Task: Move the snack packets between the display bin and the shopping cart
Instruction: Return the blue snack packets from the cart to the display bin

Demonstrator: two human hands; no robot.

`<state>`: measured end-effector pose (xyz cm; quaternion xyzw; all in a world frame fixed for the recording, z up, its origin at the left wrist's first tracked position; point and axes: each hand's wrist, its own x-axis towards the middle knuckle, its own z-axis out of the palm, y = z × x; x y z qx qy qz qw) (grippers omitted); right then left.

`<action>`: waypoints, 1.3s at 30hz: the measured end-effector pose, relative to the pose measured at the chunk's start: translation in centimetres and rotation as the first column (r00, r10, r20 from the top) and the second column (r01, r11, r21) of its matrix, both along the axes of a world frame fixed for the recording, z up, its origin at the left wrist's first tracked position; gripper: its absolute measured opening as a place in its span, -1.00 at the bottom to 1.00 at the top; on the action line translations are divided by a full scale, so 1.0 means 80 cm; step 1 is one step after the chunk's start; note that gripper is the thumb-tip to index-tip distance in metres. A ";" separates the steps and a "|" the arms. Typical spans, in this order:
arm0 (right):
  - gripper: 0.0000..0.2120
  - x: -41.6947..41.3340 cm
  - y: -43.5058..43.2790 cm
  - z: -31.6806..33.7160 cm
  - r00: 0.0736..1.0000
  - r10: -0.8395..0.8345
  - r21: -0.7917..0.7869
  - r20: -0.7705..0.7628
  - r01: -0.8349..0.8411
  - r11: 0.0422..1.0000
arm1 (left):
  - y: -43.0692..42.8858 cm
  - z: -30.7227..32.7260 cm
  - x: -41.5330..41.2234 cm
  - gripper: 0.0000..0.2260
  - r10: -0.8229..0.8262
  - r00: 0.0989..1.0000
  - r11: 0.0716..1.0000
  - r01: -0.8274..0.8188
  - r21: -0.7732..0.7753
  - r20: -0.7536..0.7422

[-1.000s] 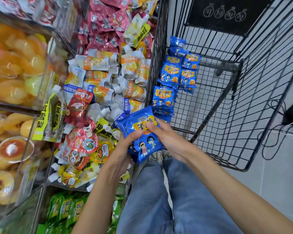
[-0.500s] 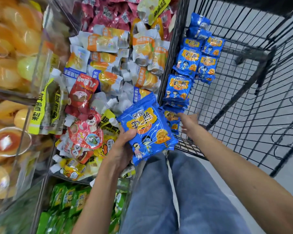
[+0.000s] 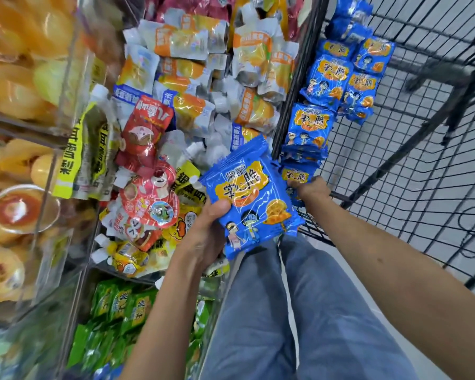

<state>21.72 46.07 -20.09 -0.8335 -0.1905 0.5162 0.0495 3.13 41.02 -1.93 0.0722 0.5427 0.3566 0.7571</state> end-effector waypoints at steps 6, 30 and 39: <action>-0.50 0.007 -0.012 0.018 0.997 -0.011 0.035 0.073 0.008 0.999 | -0.014 0.004 -0.011 -0.29 0.031 0.995 1.000 -0.031 -0.005 0.097; -0.63 -0.004 -0.167 0.325 0.864 0.334 0.573 -0.376 -0.066 0.817 | -0.281 0.127 -0.002 -0.40 0.585 0.799 0.746 -0.598 0.294 0.142; -0.75 -0.070 -0.314 0.357 0.475 0.710 0.571 -0.520 -0.426 0.702 | -0.536 0.127 0.055 -0.50 0.933 0.305 0.231 -0.914 0.333 0.191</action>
